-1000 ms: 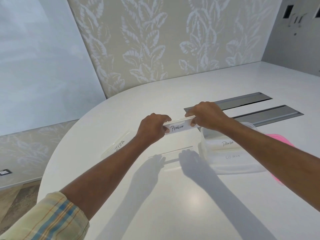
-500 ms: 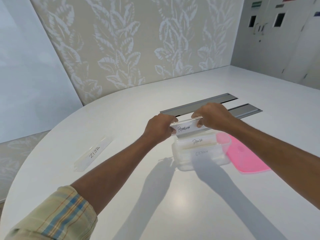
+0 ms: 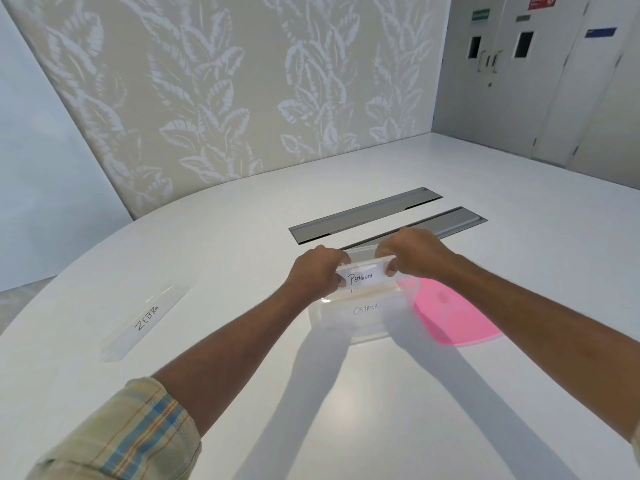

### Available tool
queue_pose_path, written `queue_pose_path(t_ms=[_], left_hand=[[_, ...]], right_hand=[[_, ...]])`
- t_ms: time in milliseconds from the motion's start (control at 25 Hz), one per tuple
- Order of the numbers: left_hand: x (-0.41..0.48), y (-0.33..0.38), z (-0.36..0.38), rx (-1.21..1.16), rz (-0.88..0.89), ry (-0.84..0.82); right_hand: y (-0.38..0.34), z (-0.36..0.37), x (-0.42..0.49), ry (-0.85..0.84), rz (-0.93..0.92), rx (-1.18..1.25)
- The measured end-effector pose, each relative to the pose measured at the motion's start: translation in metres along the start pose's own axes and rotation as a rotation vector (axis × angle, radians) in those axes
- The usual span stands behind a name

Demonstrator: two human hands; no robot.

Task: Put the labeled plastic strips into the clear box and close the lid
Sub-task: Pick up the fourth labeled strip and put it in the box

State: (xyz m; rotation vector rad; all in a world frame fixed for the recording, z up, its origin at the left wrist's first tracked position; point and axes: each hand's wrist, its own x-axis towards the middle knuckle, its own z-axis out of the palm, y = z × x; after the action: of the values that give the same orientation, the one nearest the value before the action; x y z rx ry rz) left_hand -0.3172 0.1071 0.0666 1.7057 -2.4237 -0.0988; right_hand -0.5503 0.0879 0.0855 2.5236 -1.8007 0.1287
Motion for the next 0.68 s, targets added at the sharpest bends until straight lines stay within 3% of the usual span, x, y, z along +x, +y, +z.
queue_pose_path(t_ms=[400,680], left_hand=[[0.012,-0.004,0.028,0.094,0.084,-0.146],[0.015,-0.007,0.042,0.105,0.096,-0.174]], right_hand=[[0.009,0.04,0.015,-0.151,-0.057,0.005],[0.008,0.055,0.018,-0.166,-0.103,-0.012]])
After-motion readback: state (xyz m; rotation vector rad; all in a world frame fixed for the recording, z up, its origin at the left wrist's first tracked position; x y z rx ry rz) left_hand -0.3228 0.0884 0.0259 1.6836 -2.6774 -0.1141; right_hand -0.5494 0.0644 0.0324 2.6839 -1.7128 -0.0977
